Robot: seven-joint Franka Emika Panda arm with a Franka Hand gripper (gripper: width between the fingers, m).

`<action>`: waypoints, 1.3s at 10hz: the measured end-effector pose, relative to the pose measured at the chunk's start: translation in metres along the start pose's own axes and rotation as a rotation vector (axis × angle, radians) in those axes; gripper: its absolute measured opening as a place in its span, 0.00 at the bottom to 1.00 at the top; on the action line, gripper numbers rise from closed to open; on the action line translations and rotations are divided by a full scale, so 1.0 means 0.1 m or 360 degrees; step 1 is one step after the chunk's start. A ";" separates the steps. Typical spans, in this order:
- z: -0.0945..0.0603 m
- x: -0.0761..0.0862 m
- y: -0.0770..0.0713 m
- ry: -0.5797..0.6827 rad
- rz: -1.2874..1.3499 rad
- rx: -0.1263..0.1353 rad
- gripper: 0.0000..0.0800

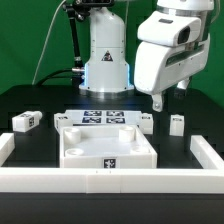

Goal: Assemble one leg

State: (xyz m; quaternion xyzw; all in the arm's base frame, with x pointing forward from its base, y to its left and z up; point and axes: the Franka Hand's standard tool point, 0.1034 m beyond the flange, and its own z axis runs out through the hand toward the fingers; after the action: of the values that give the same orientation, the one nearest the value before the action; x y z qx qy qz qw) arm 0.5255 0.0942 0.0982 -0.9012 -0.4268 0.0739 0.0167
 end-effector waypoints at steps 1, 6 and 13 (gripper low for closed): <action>0.00 0.00 0.00 -0.0003 0.0000 0.0002 0.81; 0.01 -0.01 -0.01 -0.0004 0.0002 0.0004 0.81; 0.15 -0.40 0.25 0.0151 -0.0482 -0.0160 0.81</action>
Offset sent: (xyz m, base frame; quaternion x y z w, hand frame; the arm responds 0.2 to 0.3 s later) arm 0.0000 0.0000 0.0000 0.0000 0.0000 0.0000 1.0000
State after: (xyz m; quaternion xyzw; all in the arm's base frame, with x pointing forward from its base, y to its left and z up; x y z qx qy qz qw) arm 0.5170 0.0468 0.0859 -0.8288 -0.5595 0.0064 0.0026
